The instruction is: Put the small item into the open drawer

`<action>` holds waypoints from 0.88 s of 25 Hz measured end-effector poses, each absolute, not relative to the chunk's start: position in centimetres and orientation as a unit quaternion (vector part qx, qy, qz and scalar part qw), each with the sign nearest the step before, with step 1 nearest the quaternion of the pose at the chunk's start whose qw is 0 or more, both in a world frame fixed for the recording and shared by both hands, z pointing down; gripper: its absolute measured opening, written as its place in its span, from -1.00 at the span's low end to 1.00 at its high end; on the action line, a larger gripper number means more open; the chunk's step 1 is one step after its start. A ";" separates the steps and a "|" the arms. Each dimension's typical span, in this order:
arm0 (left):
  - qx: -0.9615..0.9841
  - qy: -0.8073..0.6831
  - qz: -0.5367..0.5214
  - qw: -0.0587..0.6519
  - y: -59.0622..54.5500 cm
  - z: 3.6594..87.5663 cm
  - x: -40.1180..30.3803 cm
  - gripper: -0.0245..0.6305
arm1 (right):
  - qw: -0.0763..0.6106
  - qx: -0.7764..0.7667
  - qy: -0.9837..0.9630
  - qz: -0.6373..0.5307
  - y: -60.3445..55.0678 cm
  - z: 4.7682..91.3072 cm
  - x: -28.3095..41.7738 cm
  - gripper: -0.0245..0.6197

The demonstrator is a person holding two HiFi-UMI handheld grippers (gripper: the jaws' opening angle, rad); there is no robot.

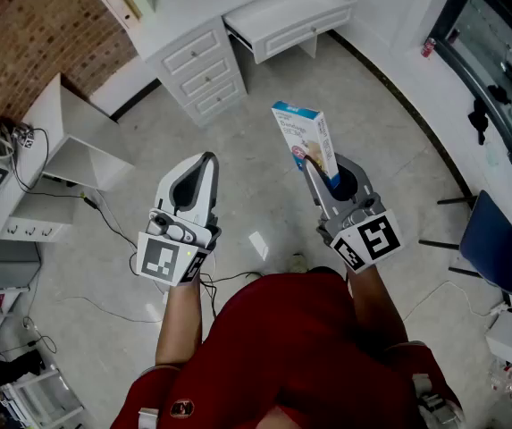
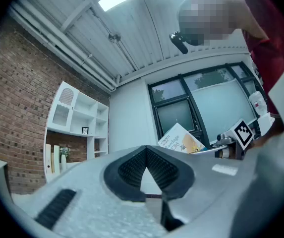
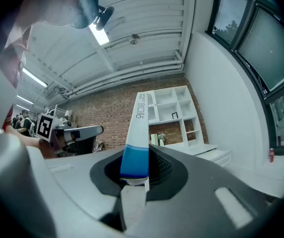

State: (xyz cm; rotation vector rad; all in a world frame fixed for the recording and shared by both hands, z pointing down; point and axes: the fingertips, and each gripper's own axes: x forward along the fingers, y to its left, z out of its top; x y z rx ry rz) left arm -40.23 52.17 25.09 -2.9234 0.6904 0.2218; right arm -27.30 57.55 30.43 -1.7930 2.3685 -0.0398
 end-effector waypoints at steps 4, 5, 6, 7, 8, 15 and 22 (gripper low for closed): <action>-0.970 0.222 0.079 0.062 51.6 25.2 -36.9 -0.93 | 0.101 -0.591 0.800 -0.023 57.2 30.5 -24.3 -0.72; -0.970 0.220 0.078 0.062 51.4 25.4 -36.1 -0.93 | 0.101 -0.591 0.800 -0.023 57.1 30.6 -23.6 -0.72; -0.971 0.220 0.075 0.061 51.2 25.5 -35.3 -0.93 | 0.099 -0.591 0.801 -0.023 57.0 30.8 -22.7 -0.72; -0.971 0.221 0.071 0.061 50.8 25.7 -34.5 -0.93 | 0.096 -0.591 0.801 -0.023 56.7 30.9 -21.8 -0.72; -0.971 0.222 0.065 0.060 50.4 25.9 -33.7 -0.93 | 0.094 -0.592 0.800 -0.024 56.3 31.0 -20.8 -0.72; -0.972 0.220 0.055 0.053 45.9 26.8 -30.5 -0.93 | 0.064 -0.607 0.792 -0.019 53.1 31.4 -16.1 -0.72; -0.969 0.237 0.060 0.047 39.8 27.1 -28.7 -0.93 | 0.050 -0.613 0.788 -0.022 49.4 31.0 -12.9 -0.72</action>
